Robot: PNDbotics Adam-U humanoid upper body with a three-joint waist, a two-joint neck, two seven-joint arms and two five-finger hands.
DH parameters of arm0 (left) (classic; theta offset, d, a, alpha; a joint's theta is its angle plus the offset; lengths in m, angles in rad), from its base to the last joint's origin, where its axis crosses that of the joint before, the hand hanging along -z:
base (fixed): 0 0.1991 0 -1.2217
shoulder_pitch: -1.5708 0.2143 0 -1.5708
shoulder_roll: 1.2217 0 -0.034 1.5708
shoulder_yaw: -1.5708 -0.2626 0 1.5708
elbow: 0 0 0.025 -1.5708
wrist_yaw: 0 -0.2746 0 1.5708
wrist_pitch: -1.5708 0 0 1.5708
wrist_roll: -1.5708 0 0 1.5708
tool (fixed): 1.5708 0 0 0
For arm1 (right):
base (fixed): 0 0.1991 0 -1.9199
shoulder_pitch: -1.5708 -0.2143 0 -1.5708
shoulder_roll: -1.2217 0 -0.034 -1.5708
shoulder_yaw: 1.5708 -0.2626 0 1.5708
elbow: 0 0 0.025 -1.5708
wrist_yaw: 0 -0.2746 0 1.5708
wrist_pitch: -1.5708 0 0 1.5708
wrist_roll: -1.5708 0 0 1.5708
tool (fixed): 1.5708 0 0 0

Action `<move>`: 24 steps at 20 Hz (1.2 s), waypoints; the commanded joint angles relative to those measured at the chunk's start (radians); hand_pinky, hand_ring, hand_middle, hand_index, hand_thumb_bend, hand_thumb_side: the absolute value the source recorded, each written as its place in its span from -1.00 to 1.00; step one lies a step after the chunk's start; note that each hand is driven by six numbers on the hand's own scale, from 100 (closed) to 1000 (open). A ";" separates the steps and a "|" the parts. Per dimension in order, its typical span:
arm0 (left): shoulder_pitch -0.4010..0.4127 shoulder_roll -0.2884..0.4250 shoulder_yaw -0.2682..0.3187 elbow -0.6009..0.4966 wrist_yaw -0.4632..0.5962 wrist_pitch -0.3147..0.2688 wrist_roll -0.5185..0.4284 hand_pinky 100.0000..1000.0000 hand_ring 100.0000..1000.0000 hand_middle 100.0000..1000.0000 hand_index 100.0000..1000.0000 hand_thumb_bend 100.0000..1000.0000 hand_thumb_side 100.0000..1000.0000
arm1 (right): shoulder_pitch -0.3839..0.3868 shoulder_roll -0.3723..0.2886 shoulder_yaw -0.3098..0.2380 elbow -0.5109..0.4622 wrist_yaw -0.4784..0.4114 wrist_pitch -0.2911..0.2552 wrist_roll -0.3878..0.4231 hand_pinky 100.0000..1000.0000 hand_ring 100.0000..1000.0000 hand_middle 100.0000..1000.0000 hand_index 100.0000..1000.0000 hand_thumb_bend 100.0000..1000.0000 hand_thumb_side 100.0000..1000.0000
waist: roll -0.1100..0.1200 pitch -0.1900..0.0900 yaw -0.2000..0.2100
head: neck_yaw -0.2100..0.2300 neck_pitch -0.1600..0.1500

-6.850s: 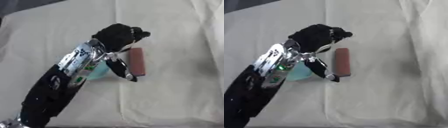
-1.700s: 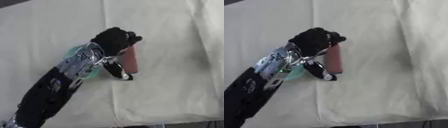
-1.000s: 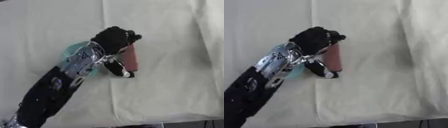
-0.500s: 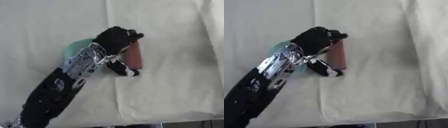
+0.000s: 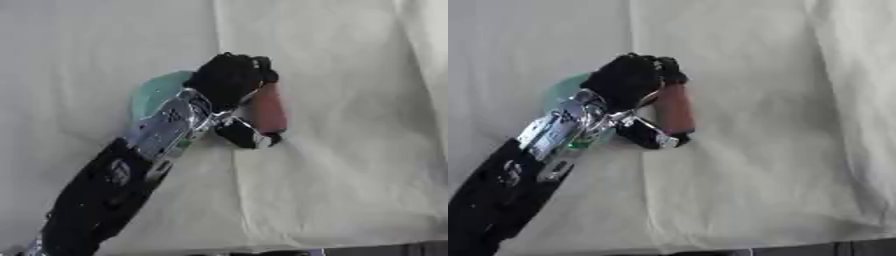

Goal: Pick up objects on the table and place them in the box.

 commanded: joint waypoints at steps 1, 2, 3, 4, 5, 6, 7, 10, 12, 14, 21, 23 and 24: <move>-0.007 0.033 0.003 -0.014 0.009 0.015 0.027 -0.56 -0.30 -0.25 -0.04 -0.93 -1.00 | -0.004 -0.017 -0.002 -0.011 -0.004 -0.001 0.004 -0.34 0.13 0.71 0.58 -1.00 -0.12 | -0.011 -0.018 -0.001 | 0.011 -0.004; -0.008 0.034 0.003 -0.015 0.013 0.017 0.032 -0.56 -0.30 -0.26 -0.05 -0.98 -0.98 | -0.003 -0.017 -0.002 -0.011 -0.004 -0.001 0.004 -0.34 0.13 0.71 0.58 -1.00 -0.13 | -0.010 -0.020 -0.001 | 0.011 -0.004; -0.009 0.036 0.003 -0.017 0.018 0.019 0.036 -0.57 -0.30 -0.26 -0.05 -1.00 -0.97 | -0.003 -0.016 -0.002 -0.011 -0.004 -0.001 0.005 -0.34 0.13 0.71 0.58 -1.00 -0.13 | -0.010 -0.021 -0.001 | 0.011 -0.004; -0.012 0.039 0.004 -0.019 0.023 0.021 0.039 -0.58 -0.31 -0.26 -0.05 -1.00 -0.97 | -0.001 -0.016 -0.002 -0.011 -0.003 0.000 0.005 -0.34 0.13 0.71 0.58 -1.00 -0.13 | -0.010 -0.023 -0.002 | 0.011 -0.004; -0.014 0.041 0.004 -0.021 0.028 0.023 0.042 -0.59 -0.31 -0.26 -0.05 -1.00 -0.97 | 0.000 -0.016 -0.003 -0.011 -0.003 0.000 0.005 -0.34 0.13 0.71 0.58 -1.00 -0.13 | -0.010 -0.026 -0.002 | 0.010 -0.004; -0.018 0.045 0.003 -0.025 0.036 0.024 0.044 -0.60 -0.31 -0.26 -0.05 -0.99 -0.97 | 0.002 -0.015 -0.003 -0.011 -0.003 0.000 0.005 -0.34 0.13 0.71 0.58 -1.00 -0.13 | -0.009 -0.029 -0.002 | 0.008 -0.004; -0.021 0.048 0.003 -0.029 0.047 0.025 0.044 -0.62 -0.32 -0.27 -0.06 -1.00 -0.96 | 0.004 -0.014 -0.003 -0.010 -0.002 0.001 0.006 -0.34 0.13 0.71 0.58 -1.00 -0.13 | -0.009 -0.032 -0.002 | 0.007 -0.004; -0.037 0.066 -0.001 -0.053 0.159 0.038 0.037 -0.70 -0.35 -0.29 -0.08 -1.00 -0.92 | 0.014 -0.013 -0.003 -0.009 -0.001 0.002 0.007 -0.34 0.13 0.71 0.58 -1.00 -0.12 | -0.008 -0.049 0.004 | -0.002 -0.004; -0.052 0.087 0.005 -0.080 0.279 0.054 0.037 -0.73 -0.37 -0.30 -0.10 -1.00 -0.90 | 0.023 -0.012 -0.002 -0.009 0.000 0.003 0.008 -0.34 0.13 0.71 0.58 -1.00 -0.12 | -0.007 -0.061 0.011 | -0.014 -0.004; -0.069 0.108 0.023 -0.088 0.372 0.064 0.052 -0.74 -0.37 -0.30 -0.10 -1.00 -0.90 | 0.031 -0.011 -0.001 -0.008 0.000 0.004 0.009 -0.34 0.13 0.71 0.58 -1.00 -0.12 | -0.007 -0.073 0.017 | -0.025 -0.004; -0.103 0.202 0.085 -0.091 0.470 0.053 0.074 -0.65 -0.33 -0.27 -0.05 -1.00 -0.92 | 0.051 -0.009 0.000 -0.009 0.002 0.007 0.012 -0.34 0.13 0.71 0.58 -1.00 -0.12 | -0.004 -0.102 0.032 | -0.034 -0.004; -0.095 0.239 0.101 -0.091 0.471 0.049 0.071 -0.60 -0.28 -0.23 -0.06 -0.99 -0.88 | 0.054 -0.010 0.000 -0.010 0.003 0.008 0.012 -0.34 0.13 0.71 0.58 -1.00 -0.12 | -0.003 -0.107 0.037 | -0.035 -0.004; -0.088 0.251 0.108 -0.091 0.471 0.049 0.071 -0.57 -0.26 -0.22 -0.04 -0.92 -0.88 | 0.055 -0.010 0.000 -0.011 0.004 0.008 0.012 -0.34 0.13 0.71 0.57 -1.00 -0.11 | -0.002 -0.109 0.039 | -0.035 -0.004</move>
